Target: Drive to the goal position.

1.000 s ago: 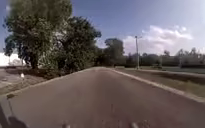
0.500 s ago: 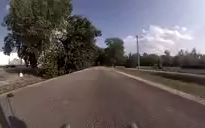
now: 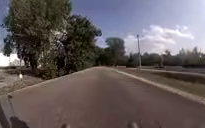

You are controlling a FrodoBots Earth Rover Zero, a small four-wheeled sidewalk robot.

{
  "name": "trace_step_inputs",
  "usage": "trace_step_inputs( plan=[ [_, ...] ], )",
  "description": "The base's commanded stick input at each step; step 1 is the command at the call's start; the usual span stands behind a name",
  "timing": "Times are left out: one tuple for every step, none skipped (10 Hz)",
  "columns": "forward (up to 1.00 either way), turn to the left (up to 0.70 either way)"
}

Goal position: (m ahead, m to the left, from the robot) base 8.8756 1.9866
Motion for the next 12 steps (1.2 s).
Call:
trace_step_inputs(
  plan=[
    [0.70,0.00],
    [0.70,0.00],
    [0.70,0.00],
    [0.70,0.00],
    [0.70,0.00],
    [0.70,0.00],
    [0.70,0.00],
    [0.70,0.00],
    [0.70,0.00],
    [0.70,0.00],
    [0.70,0.00],
    [0.70,0.00]
  ],
)
